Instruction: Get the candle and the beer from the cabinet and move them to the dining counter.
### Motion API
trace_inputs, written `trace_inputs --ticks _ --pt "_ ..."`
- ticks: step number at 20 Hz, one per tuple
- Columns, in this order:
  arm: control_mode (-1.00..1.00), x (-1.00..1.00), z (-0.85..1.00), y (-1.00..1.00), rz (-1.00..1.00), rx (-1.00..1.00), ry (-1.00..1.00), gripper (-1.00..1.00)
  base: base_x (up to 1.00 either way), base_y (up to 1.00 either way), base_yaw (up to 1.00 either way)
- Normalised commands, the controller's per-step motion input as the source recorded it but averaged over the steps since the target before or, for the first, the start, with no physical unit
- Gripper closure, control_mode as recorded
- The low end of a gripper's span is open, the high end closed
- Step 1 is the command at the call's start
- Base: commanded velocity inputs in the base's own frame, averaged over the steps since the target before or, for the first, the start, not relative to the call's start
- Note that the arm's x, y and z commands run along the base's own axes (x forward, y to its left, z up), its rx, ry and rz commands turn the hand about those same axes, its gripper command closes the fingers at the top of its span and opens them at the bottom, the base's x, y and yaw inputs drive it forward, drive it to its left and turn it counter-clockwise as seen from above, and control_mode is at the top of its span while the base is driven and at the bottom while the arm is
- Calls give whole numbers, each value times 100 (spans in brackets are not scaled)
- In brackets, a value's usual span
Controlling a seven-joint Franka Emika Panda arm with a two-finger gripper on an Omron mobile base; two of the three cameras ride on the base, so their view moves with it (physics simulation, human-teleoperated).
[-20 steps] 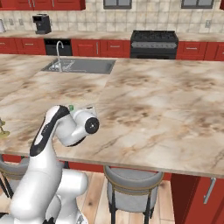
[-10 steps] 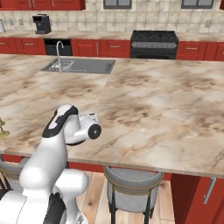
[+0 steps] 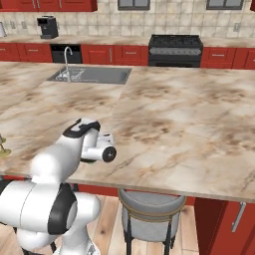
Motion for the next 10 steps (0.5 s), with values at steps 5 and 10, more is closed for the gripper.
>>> trace_inputs --ticks 5,10 --pt "-100 18 -14 0 0 0 -1 100 0 0 0" --pt "-100 30 0 0 0 0 0 100 0 0 0"
